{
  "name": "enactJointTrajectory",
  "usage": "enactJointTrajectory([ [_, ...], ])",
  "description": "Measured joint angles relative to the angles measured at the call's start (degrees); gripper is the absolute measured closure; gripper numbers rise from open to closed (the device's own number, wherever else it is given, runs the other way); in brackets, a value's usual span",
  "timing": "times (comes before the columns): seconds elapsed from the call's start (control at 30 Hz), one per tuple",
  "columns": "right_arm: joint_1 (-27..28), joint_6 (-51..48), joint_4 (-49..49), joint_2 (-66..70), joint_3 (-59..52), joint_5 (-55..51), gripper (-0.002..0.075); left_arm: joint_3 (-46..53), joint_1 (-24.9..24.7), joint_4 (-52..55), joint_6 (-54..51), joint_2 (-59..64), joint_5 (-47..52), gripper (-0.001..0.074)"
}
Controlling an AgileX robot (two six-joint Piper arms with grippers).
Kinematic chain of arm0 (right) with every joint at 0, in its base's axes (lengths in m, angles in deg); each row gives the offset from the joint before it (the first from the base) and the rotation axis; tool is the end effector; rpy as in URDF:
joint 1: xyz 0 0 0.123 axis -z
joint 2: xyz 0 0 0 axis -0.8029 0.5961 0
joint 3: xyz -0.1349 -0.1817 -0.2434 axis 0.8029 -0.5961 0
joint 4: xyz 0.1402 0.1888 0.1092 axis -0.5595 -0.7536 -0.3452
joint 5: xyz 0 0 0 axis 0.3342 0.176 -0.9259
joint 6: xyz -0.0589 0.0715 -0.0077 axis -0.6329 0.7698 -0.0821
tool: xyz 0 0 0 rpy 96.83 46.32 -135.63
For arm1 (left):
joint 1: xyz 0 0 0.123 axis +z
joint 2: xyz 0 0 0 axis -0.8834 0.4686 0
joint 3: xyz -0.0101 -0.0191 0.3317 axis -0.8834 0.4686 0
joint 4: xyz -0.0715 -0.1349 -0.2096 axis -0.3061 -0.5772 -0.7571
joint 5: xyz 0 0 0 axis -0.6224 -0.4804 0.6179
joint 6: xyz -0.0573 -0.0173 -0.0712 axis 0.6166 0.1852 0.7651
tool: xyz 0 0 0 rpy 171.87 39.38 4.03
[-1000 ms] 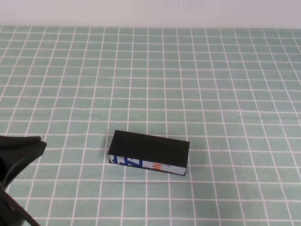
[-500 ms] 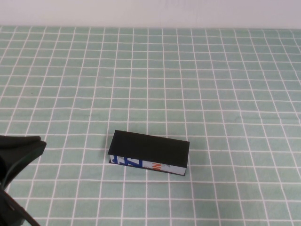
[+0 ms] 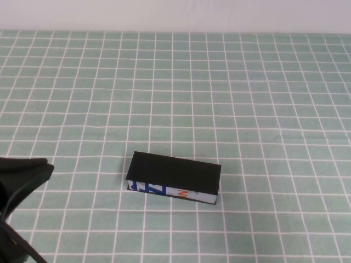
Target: Return glasses to glasses case
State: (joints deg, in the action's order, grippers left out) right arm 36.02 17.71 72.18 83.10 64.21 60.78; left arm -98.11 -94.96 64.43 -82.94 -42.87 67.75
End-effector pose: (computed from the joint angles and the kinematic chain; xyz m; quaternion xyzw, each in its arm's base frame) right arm 0.0733 0.0273 0.3194 -0.1279 0.7900 0.1130 0.5889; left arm 0.0724 -0.0550 0.3739 0.3577 0.7806 -0.1152 0.4994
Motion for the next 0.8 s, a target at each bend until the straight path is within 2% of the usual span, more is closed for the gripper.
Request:
enactJointTrajectory([
  [0.8, 0.0, 0.0, 0.0, 0.0, 0.0, 0.0, 0.0738, 0.0, 0.0, 0.5, 0.0, 0.0, -1.3, 0.0737],
])
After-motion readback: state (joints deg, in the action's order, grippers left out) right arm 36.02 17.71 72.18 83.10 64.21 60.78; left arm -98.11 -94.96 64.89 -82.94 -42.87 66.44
